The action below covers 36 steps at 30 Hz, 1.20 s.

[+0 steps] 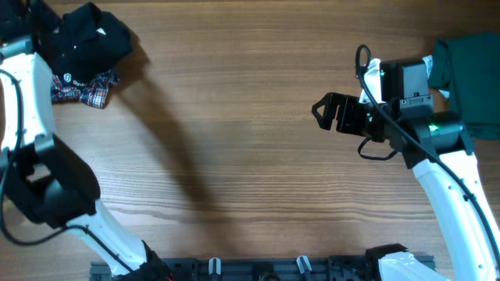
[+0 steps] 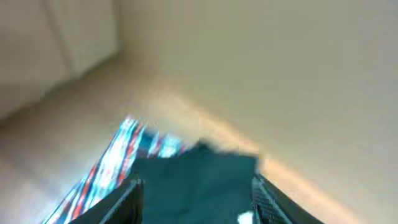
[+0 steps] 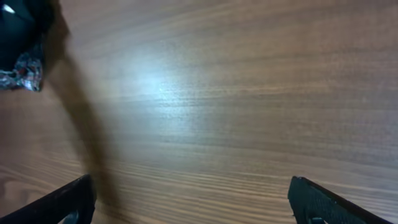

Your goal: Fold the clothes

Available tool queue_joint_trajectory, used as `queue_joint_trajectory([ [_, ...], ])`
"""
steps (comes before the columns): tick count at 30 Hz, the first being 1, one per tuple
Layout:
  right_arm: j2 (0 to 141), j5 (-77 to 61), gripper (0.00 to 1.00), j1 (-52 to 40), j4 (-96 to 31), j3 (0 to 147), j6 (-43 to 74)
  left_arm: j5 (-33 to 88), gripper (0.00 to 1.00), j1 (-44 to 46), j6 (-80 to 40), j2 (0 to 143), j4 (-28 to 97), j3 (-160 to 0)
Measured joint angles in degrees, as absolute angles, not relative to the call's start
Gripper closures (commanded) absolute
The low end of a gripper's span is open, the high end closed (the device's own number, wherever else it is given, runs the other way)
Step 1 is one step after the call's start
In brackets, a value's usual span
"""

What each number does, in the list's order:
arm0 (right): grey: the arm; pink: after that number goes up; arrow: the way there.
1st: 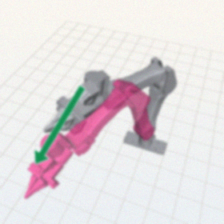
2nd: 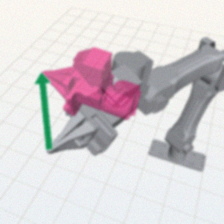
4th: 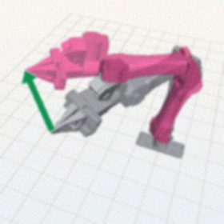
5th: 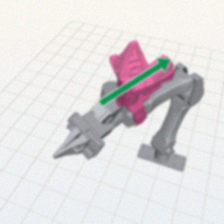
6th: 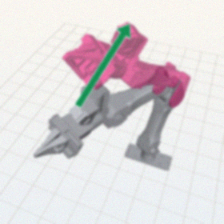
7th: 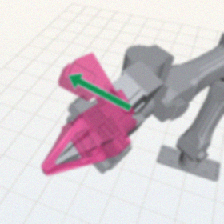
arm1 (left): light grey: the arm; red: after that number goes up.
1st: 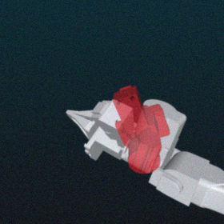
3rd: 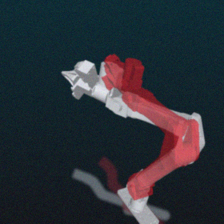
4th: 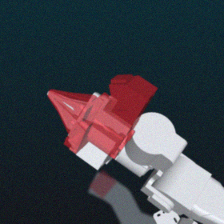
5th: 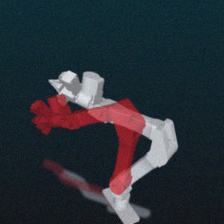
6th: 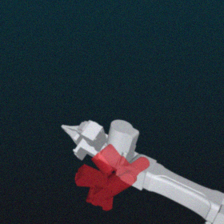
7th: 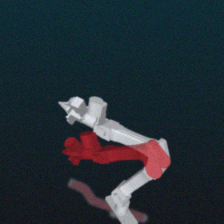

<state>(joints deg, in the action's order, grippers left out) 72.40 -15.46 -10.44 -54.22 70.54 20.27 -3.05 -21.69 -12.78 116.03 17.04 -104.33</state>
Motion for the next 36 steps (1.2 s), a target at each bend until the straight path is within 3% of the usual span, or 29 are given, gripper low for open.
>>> queue_joint_trajectory([
  [7,72.31,-15.46,0.00,-10.39,-56.18,70.67,20.27,-0.05,0.35,-19.86,-13.23,124.03,9.72,-104.84],
  [9,72.29,-15.46,0.00,-10.39,-56.58,70.67,20.27,0.16,0.28,-19.88,-13.30,128.95,6.92,-104.84],
  [14,72.29,-15.46,0.00,-10.39,-57.47,70.67,20.43,0.32,0.28,-19.88,-13.63,138.15,1.63,-104.57],
  [21,72.29,-15.46,0.00,-10.39,-57.65,70.67,20.60,0.34,0.27,-19.88,-11.44,138.19,2.15,-104.86],
  [26,71.50,-15.38,0.00,-10.39,-57.84,72.07,20.75,1.10,0.24,-19.86,-10.55,133.62,4.60,-104.33],
  [31,68.55,-12.43,0.00,-10.39,-57.80,76.99,20.67,7.07,0.23,-19.62,-10.48,118.74,13.45,-104.05],
  [34,66.94,-10.24,0.00,-10.39,-58.74,77.52,20.29,8.93,0.37,-19.22,-10.28,110.08,20.91,-104.14],
  [36,66.83,-8.45,0.00,-10.39,-60.14,77.52,20.25,9.87,0.32,-19.00,-10.11,105.10,25.02,-104.16],
])
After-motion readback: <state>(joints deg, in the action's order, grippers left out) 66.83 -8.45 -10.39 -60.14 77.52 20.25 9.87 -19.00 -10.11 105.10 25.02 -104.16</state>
